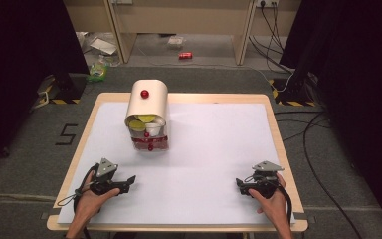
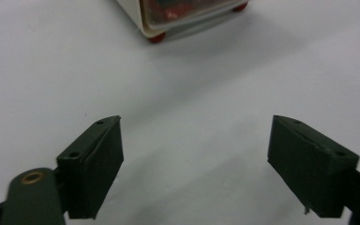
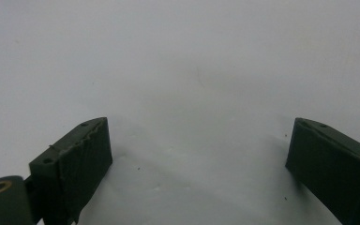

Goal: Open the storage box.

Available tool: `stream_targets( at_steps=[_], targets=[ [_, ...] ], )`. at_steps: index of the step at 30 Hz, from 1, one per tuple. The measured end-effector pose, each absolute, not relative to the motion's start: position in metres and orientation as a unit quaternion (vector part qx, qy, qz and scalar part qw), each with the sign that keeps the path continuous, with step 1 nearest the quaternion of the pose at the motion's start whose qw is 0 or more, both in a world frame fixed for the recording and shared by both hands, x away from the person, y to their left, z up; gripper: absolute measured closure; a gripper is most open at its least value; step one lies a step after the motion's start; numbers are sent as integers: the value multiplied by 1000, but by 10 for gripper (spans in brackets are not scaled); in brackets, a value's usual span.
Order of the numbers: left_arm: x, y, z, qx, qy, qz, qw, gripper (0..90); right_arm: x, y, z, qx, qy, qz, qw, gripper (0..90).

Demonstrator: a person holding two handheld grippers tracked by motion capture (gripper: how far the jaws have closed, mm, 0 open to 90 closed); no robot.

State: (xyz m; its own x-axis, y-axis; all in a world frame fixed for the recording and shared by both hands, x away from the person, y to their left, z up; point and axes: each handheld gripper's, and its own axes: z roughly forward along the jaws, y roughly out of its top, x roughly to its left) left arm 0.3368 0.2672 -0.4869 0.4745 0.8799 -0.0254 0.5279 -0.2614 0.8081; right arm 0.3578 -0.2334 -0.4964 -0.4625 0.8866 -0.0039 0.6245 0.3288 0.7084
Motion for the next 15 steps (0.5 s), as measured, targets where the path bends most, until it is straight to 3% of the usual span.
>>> stream_targets(
  at_steps=[15],
  targets=[
    [335,254,-431,748,398,240,473,153,358,-233,-497,478,790,327,201,71]
  ],
)
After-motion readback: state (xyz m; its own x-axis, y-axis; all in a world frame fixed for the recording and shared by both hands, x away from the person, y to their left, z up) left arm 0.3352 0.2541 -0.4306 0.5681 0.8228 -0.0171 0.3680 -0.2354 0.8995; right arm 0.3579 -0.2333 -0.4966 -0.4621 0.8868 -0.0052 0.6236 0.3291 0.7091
